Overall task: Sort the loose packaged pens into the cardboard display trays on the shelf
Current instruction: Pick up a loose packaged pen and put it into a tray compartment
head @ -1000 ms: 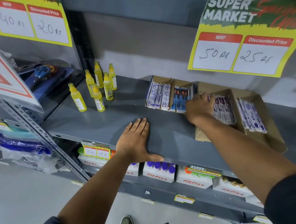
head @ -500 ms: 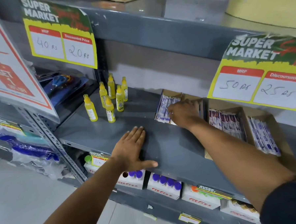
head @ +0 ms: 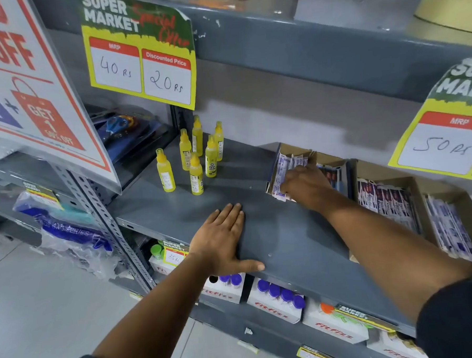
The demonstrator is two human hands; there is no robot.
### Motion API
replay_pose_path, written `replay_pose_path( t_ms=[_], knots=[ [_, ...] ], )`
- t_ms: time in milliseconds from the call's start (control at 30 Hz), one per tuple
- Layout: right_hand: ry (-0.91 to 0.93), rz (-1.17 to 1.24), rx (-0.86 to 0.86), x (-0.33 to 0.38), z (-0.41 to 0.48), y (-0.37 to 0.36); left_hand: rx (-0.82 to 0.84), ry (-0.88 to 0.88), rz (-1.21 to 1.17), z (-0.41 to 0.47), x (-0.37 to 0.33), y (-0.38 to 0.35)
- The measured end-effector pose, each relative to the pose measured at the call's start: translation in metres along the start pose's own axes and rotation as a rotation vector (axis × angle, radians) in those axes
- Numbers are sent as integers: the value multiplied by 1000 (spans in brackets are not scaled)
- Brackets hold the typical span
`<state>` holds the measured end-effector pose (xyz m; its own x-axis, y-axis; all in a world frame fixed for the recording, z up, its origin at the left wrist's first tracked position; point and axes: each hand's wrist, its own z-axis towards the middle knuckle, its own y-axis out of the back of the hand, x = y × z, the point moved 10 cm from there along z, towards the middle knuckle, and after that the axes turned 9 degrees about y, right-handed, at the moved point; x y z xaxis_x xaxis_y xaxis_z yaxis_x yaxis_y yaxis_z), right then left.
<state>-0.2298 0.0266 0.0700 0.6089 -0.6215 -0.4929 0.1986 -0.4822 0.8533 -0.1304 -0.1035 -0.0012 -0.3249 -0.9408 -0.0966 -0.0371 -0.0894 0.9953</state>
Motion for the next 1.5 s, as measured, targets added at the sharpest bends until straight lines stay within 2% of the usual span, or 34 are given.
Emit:
replay_pose_path(
  t_ms=[133,233,333,467,633,733,933,1067,1233,1500],
  knots=[
    [-41,-26,-76,-8,-2,5,-7,-3,5,0,0,0],
    [-145,85,-215,-20,-10,15,-7,-3,8,1,0,0],
    [-245,175,-231,-25,-19,16,-6,-1,7,1,0,0],
    [-357,178,-248,-19,-30,15,6,1,8,1,0,0],
    [-423,232,57,-10,-28,-13,3,-1,1,1,1,0],
    [-458,313,140,-10,-30,-23,-3,-3,-8,1,1,1],
    [-376,334,23,-4,-24,-14,-4,-3,-19,1,1,1],
    [-405,320,38,-10,-22,-24,-6,2,-31,1,2,0],
    [-413,418,-97,-16,-18,-16,8,5,-26,2,2,-2],
    [-347,415,3,-11,4,-29,5,12,-4,2,2,-3]
  ],
)
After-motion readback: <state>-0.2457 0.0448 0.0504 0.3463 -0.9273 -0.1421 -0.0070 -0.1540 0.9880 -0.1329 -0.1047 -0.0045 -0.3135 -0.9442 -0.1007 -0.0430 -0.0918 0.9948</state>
